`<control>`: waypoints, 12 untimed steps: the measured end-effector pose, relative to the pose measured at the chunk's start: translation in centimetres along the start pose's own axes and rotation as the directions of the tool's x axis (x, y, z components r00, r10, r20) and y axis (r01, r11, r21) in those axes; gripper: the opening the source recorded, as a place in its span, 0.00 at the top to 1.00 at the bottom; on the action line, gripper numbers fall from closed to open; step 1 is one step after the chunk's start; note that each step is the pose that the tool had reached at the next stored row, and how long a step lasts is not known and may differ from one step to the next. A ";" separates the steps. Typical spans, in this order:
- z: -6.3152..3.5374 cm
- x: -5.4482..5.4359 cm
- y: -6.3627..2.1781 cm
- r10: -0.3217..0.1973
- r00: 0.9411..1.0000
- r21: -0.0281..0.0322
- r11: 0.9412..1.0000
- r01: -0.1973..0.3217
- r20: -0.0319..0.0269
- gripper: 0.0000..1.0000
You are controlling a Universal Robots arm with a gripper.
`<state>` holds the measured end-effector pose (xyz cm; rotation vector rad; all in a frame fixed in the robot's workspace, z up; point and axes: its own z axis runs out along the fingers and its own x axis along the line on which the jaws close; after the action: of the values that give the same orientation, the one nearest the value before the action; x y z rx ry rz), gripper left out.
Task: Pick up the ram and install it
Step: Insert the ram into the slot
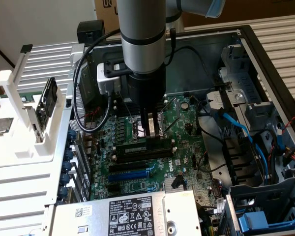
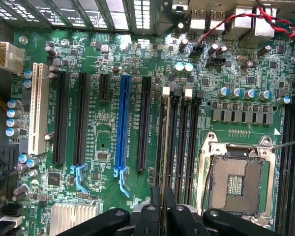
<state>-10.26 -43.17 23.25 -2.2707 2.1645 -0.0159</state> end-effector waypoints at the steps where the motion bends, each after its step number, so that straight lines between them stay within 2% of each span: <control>1: 0.00 0.0 0.00 0.000 1.000 0.000 1.000 0.000 0.000 0.87; 12: 0.13 0.0 0.03 0.000 1.000 0.000 1.000 0.000 0.000 0.87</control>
<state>-10.28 -43.20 23.11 -2.2706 2.1649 -0.0160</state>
